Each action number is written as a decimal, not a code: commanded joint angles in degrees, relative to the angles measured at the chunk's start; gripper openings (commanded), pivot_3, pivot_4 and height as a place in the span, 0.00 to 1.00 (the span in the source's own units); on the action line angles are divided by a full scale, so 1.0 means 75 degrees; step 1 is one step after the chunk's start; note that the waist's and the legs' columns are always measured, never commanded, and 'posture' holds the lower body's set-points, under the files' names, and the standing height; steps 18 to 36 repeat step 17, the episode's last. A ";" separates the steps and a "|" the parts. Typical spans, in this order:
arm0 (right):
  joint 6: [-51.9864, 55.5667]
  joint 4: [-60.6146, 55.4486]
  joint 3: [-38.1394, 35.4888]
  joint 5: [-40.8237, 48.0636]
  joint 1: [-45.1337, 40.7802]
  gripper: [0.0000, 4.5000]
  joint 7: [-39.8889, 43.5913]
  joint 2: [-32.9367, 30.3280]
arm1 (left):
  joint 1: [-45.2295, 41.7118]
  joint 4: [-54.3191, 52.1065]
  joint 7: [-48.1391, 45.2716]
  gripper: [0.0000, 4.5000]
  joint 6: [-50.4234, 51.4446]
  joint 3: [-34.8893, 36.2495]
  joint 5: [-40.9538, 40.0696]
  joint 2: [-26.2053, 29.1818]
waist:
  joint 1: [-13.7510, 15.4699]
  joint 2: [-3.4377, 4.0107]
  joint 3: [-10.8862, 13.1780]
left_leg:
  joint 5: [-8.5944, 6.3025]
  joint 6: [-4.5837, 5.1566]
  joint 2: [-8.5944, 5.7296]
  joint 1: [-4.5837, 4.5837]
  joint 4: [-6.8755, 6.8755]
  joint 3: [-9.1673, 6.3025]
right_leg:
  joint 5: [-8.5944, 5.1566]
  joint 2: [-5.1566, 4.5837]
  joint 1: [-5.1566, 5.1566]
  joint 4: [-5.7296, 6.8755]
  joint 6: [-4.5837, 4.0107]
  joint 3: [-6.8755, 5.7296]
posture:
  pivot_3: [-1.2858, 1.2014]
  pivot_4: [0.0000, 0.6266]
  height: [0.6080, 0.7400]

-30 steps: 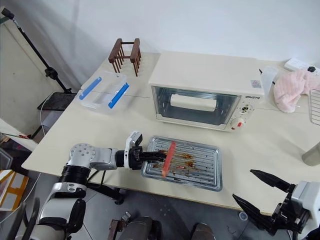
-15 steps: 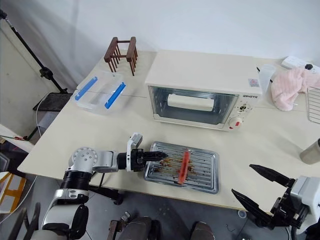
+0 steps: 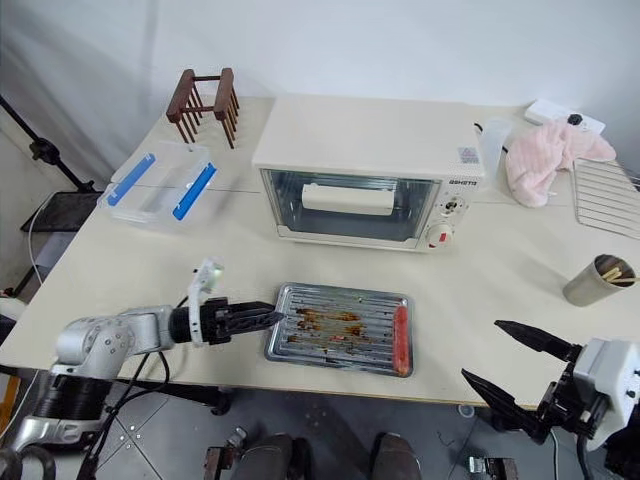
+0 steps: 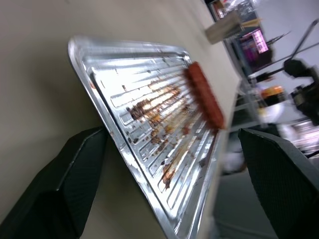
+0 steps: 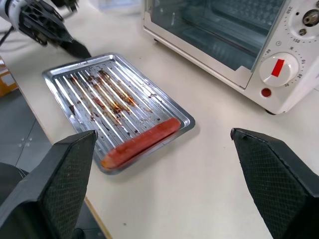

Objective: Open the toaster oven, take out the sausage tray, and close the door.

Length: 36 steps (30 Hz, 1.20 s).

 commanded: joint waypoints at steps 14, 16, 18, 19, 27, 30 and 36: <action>-0.0495 0.1296 0.0361 -0.0223 -0.1134 1.00 0.0839 -0.0512 | 0.1638 -0.0167 -0.1914 0.99 -0.5264 0.1825 0.1580 0.0639 | 0.0006 -0.0024 0.0022 | -0.0033 0.0096 -0.0009 -0.0026 0.0001 0.0035 | 0.0015 -0.0033 -0.0011 0.0000 0.0028 -0.0101 | 0.52 0.24 1.00; -0.0611 0.1524 0.0523 -0.0364 -0.1400 1.00 0.0817 -0.0479 | 0.1795 -0.0398 -0.1588 0.99 -0.5088 0.1924 0.1612 0.0610 | -0.0001 -0.0033 0.0028 | -0.0036 0.0101 -0.0005 -0.0022 0.0003 0.0042 | 0.0016 -0.0034 -0.0007 -0.0002 0.0029 -0.0115 | 0.52 0.24 1.00; -0.0688 0.1613 0.0603 -0.0434 -0.1527 1.00 0.0785 -0.0447 | 0.1927 -0.0524 -0.1680 0.99 -0.4816 0.1857 0.1563 0.0740 | -0.0001 -0.0033 0.0028 | -0.0037 0.0102 -0.0003 -0.0018 0.0006 0.0044 | 0.0016 -0.0034 -0.0003 -0.0001 0.0030 -0.0119 | 0.52 0.24 1.00; -0.0688 0.1613 0.0603 -0.0434 -0.1527 1.00 0.0785 -0.0447 | 0.1927 -0.0524 -0.1680 0.99 -0.4816 0.1857 0.1563 0.0740 | -0.0001 -0.0033 0.0028 | -0.0037 0.0102 -0.0003 -0.0018 0.0006 0.0044 | 0.0016 -0.0034 -0.0003 -0.0001 0.0030 -0.0119 | 0.52 0.24 1.00; -0.0688 0.1613 0.0603 -0.0434 -0.1527 1.00 0.0785 -0.0447 | 0.1927 -0.0524 -0.1680 0.99 -0.4816 0.1857 0.1563 0.0740 | -0.0001 -0.0033 0.0028 | -0.0037 0.0102 -0.0003 -0.0018 0.0006 0.0044 | 0.0016 -0.0034 -0.0003 -0.0001 0.0030 -0.0119 | 0.52 0.24 1.00; -0.0688 0.1613 0.0603 -0.0434 -0.1527 1.00 0.0785 -0.0447 | 0.1927 -0.0524 -0.1680 0.99 -0.4816 0.1857 0.1563 0.0740 | -0.0001 -0.0033 0.0028 | -0.0037 0.0102 -0.0003 -0.0018 0.0006 0.0044 | 0.0016 -0.0034 -0.0003 -0.0001 0.0030 -0.0119 | 0.52 0.24 1.00; -0.0688 0.1613 0.0603 -0.0434 -0.1527 1.00 0.0785 -0.0447 | 0.1927 -0.0524 -0.1680 0.99 -0.4816 0.1857 0.1563 0.0740 | -0.0001 -0.0033 0.0028 | -0.0037 0.0102 -0.0003 -0.0018 0.0006 0.0044 | 0.0016 -0.0034 -0.0003 -0.0001 0.0030 -0.0119 | 0.52 0.24 1.00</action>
